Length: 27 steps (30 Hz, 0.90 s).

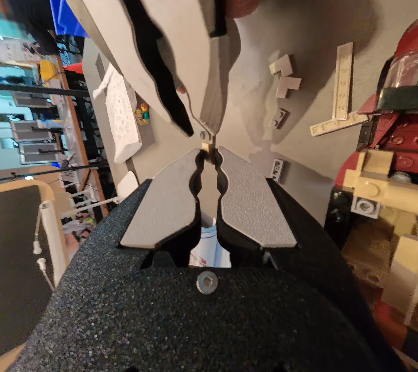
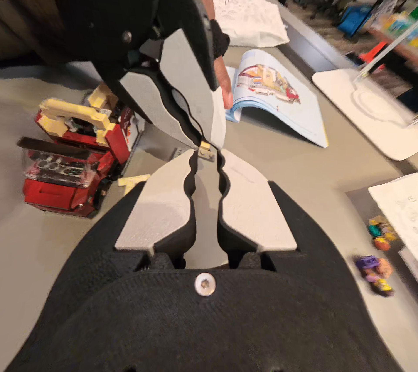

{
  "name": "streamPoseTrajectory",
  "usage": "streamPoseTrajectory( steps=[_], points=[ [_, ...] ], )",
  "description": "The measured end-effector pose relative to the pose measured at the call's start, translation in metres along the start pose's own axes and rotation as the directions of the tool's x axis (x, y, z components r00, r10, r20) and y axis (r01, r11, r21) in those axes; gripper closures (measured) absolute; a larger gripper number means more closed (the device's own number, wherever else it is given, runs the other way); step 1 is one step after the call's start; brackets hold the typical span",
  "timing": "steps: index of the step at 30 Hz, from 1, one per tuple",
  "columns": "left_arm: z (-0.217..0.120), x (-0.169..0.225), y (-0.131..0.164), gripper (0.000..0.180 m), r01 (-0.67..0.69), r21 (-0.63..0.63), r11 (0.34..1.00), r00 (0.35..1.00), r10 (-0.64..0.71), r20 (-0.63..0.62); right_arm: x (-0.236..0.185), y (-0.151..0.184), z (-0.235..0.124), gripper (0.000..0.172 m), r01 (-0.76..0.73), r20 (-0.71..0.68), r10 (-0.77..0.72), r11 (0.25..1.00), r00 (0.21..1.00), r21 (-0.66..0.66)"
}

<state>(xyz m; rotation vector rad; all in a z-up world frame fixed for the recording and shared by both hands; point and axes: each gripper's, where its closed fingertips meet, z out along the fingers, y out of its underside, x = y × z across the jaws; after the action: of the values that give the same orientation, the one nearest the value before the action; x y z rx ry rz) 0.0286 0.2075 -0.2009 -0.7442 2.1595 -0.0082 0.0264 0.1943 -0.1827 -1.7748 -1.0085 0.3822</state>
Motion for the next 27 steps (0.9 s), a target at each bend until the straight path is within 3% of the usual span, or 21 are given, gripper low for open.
streamPoseTrajectory(
  steps=[5, 11, 15, 27],
  points=[
    [-0.006, 0.001, 0.002, 0.172, 0.142, 0.011, 0.99, 0.989, -0.141, -0.035, 0.002, 0.0, 0.002, 0.151, 0.289, -0.138, -0.291, 0.957, 0.947, -0.033],
    [-0.01, 0.004, -0.008, 0.172, 0.209, 0.042, 0.977, 0.976, -0.206, -0.07, -0.002, -0.001, 0.005, 0.159, 0.41, -0.185, -0.412, 0.911, 0.892, -0.052],
    [-0.011, 0.002, -0.01, 0.172, 0.239, 0.052, 0.97, 0.969, -0.235, -0.073, -0.001, -0.004, 0.002, 0.163, 0.43, -0.208, -0.43, 0.902, 0.879, -0.047],
    [-0.015, -0.004, -0.01, 0.175, 0.281, 0.049, 0.958, 0.959, -0.279, -0.051, 0.0, -0.008, -0.001, 0.167, 0.311, -0.165, -0.305, 0.95, 0.938, 0.014]
  ],
)
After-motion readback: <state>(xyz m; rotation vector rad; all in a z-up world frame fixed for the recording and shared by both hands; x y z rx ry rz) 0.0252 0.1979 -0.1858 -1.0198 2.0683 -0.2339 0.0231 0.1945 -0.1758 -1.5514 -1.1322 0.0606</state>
